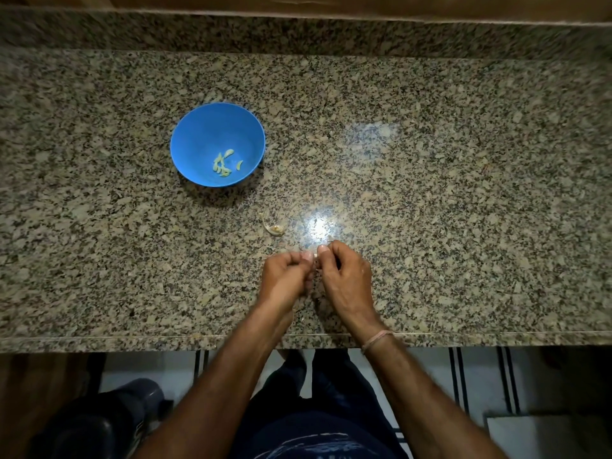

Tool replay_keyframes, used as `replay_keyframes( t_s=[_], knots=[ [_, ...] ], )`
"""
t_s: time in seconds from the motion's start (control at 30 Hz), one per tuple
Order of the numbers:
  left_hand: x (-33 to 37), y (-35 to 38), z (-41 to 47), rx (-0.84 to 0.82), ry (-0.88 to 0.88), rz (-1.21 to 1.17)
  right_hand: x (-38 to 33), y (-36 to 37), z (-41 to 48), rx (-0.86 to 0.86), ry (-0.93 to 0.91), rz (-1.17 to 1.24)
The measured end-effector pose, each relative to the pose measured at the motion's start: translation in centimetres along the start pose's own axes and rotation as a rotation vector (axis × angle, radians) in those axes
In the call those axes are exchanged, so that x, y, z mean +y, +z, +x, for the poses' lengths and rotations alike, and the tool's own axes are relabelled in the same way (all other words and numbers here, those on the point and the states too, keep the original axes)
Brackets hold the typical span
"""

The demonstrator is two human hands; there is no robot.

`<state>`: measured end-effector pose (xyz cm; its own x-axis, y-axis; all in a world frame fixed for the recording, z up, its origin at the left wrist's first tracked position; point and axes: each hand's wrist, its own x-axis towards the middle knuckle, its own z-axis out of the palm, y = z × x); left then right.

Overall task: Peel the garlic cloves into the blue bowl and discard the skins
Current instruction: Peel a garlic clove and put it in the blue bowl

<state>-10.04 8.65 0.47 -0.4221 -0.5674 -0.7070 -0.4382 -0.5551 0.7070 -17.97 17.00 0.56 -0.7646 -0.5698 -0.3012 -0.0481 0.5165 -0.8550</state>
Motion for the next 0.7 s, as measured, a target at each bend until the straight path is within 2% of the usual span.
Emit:
replay_keyframes(
  t_s=[0.03,0.07,0.1,0.13,0.17,0.2,0.23,0.27,0.37,0.4,0.43,0.47,0.5,0.57,0.6,0.63,0.67,0.7],
  knots=[
    [-0.1,0.0,-0.1,-0.033,-0.031,-0.033,0.1,0.3,0.0,0.024,-0.046,-0.044],
    [0.0,0.0,-0.2,-0.01,0.047,0.092,0.1,0.4,-0.1,0.031,-0.051,-0.072],
    [-0.1,0.0,-0.3,0.047,0.219,0.347,0.2,0.4,0.0,0.018,-0.007,-0.067],
    [-0.2,-0.1,-0.4,0.159,0.423,0.587,0.1,0.2,0.2,-0.006,0.09,-0.016],
    [-0.3,-0.2,-0.5,0.222,0.587,0.72,-0.1,0.0,0.2,-0.05,0.23,0.1],
    [-0.3,-0.2,-0.6,0.243,0.657,0.747,-0.5,-0.2,0.2,-0.106,0.357,0.242],
    [-0.1,-0.2,-0.5,0.236,0.627,0.671,-0.7,-0.4,0.2,-0.141,0.406,0.316],
    [0.1,-0.1,-0.4,0.179,0.507,0.5,-0.8,-0.4,0.1,-0.136,0.358,0.295],
    [1.0,-0.3,-0.3,-0.078,-0.139,-0.151,0.5,-0.3,0.1,-0.004,-0.145,-0.152],
    [1.1,-0.4,-0.3,-0.134,-0.28,-0.316,0.9,-0.3,0.2,0.017,-0.245,-0.26],
    [1.0,-0.4,-0.3,-0.157,-0.33,-0.404,1.0,-0.3,0.3,0.026,-0.283,-0.297],
    [0.8,-0.3,-0.5,-0.144,-0.295,-0.398,1.1,-0.3,0.4,0.03,-0.272,-0.278],
    [0.4,-0.2,-0.5,-0.087,-0.172,-0.282,1.0,-0.3,0.4,0.021,-0.19,-0.187],
    [0.0,0.1,-0.5,0.1,0.173,0.162,0.4,-0.5,0.3,-0.046,0.076,0.101],
    [0.0,0.2,-0.5,0.175,0.292,0.304,0.2,-0.5,0.1,-0.056,0.154,0.174],
    [0.1,0.3,-0.6,0.191,0.317,0.307,0.1,-0.3,0.0,-0.04,0.141,0.154],
    [0.3,0.3,-0.4,0.137,0.238,0.192,0.1,-0.2,-0.1,0.003,0.038,0.05],
    [0.7,0.2,-0.2,0.048,0.064,0.015,0.2,-0.1,0.0,0.056,-0.104,-0.088]
  ],
)
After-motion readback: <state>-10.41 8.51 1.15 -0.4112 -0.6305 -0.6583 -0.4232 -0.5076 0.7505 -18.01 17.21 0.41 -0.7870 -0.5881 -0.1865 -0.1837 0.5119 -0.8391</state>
